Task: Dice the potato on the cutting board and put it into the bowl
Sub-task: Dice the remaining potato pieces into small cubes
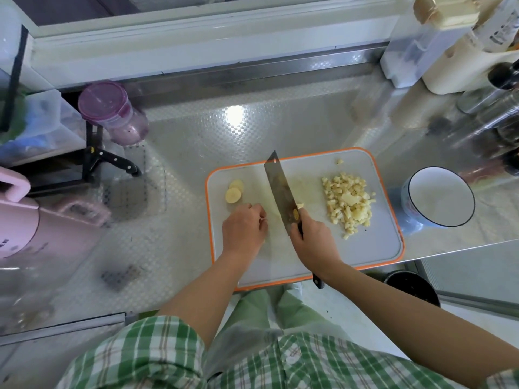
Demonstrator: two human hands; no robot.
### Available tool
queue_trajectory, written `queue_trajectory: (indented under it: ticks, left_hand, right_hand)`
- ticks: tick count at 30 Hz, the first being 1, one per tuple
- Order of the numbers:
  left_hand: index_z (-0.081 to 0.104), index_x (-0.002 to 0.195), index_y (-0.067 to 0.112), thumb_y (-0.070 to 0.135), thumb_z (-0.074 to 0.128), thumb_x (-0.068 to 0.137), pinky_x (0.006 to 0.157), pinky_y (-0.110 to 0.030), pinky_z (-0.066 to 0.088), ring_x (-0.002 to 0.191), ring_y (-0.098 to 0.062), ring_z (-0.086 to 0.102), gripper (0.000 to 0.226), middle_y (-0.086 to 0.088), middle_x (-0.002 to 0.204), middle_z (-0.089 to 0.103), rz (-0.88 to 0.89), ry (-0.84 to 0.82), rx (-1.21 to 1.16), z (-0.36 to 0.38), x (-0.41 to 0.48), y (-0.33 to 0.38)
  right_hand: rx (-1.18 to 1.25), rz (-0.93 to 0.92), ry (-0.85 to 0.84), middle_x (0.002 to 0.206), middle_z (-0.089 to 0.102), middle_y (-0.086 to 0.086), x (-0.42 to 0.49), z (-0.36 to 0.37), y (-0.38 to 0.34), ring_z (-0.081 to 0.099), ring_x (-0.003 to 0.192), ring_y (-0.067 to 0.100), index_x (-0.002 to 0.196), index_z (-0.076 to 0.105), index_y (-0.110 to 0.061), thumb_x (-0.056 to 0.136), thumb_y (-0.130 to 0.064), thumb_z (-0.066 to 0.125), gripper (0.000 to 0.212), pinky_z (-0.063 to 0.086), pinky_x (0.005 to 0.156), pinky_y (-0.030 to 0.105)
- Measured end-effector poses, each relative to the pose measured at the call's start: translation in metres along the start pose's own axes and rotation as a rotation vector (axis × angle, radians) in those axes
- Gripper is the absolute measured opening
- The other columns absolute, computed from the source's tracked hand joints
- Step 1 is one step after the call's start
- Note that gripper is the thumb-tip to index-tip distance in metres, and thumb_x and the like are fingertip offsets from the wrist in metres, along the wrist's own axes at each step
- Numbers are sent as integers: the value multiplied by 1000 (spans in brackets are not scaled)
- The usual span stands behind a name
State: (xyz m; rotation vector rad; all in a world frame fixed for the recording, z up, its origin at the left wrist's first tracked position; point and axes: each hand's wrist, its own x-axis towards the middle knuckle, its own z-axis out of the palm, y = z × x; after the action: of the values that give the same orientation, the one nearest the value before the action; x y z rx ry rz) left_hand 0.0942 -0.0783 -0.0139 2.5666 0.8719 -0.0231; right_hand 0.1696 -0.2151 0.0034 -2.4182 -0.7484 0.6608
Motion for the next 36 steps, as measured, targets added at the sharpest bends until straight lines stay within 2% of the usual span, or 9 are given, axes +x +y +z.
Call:
queue_trajectory:
  ticks: [8,14,19,24,28,30,36]
  left_hand:
    - [62,95,20,24,55,91,64,-33,48,81,-22,58,9,-2,89,64,-77,32,-15,-1,0,1]
    - [62,98,20,22,54,91,63,-30,38,86,-24,58,11,-3,93,61,-53,-3,5,-1,0,10]
    - [60,96,18,20,53,90,64,-33,44,87,-25,58,10,-4,92,61,-25,-8,-5,2,5,25]
    - [56,107,17,15,49,90,68,-35,42,94,-28,58,18,-5,102,60,-107,48,-4,-3,8,32]
    - [54,102,15,11,48,90,67,-35,42,91,-28,57,14,-6,100,61,-192,45,-10,-6,4,21]
    - [55,103,16,12,50,90,69,-35,43,92,-29,57,14,-7,101,61,-197,3,-15,-5,1,16]
    - [56,106,17,15,51,89,76,-37,45,100,-28,55,18,-7,105,59,-149,-71,-18,1,-2,24]
  right_hand:
    - [-14,-29,-98,54,42,1,-5,0,2,39,47,20,85,37,-14,97,-16,43,14,25,44,32]
    - [14,103,14,56,45,5,5,-26,29,46,50,27,84,41,-10,96,-16,44,13,35,48,35]
    - [46,231,114,60,51,15,10,-51,49,59,55,38,81,39,-11,94,-18,42,15,51,53,48]
    - [106,44,-47,60,52,8,-5,-35,17,58,54,34,90,44,-16,95,-20,45,7,51,50,48]
    - [113,-25,-147,57,47,5,-9,-10,-1,58,53,37,77,34,-20,97,-20,44,23,48,48,46]
    - [77,-12,-160,58,47,4,-7,-8,3,56,54,35,78,33,-19,97,-21,44,22,48,51,47]
    - [34,199,12,65,57,17,10,-45,46,61,56,37,86,41,-12,94,-21,42,12,53,56,49]
